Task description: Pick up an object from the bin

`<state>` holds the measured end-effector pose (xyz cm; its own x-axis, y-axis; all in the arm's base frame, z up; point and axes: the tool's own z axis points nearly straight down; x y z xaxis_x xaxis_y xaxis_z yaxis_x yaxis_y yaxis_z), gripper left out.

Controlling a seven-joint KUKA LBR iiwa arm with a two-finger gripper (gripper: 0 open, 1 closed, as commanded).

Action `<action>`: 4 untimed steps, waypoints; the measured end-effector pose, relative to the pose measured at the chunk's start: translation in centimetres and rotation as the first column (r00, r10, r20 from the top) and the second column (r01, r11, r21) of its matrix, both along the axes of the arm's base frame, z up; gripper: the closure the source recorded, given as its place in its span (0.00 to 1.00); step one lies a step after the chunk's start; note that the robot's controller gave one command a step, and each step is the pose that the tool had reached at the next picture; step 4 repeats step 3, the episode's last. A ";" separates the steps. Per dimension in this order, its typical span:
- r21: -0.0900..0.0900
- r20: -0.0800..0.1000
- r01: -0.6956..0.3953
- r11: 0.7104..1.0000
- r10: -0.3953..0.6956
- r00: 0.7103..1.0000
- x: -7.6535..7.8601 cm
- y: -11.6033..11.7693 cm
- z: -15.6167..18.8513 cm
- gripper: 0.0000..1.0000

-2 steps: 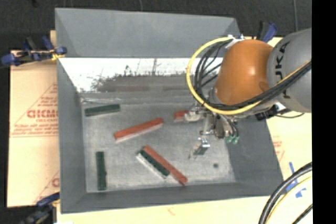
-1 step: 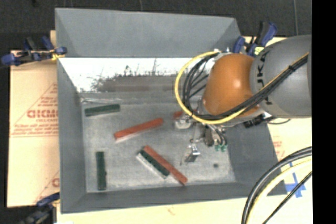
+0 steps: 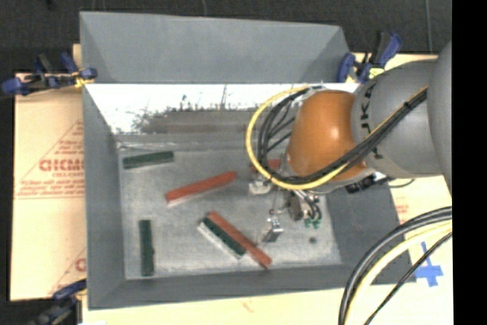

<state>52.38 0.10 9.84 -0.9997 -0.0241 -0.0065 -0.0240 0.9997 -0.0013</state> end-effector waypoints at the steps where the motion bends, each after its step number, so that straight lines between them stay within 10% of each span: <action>1: 0.002 -0.023 0.014 1.000 -0.014 1.000 -4.1 6.8 -1.9 1.00; 2: 0.002 -0.023 0.014 1.000 -0.014 1.000 -4.1 6.8 -1.9 1.00; 3: 0.002 -0.003 -0.010 1.000 0.010 1.000 -1.9 6.6 11.1 1.00; 4: 0.002 -0.003 -0.010 1.000 0.010 1.000 -1.9 6.6 11.1 1.00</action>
Offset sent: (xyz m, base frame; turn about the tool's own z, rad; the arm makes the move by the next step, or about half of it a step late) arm 0.0000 0.0000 0.0000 0.0000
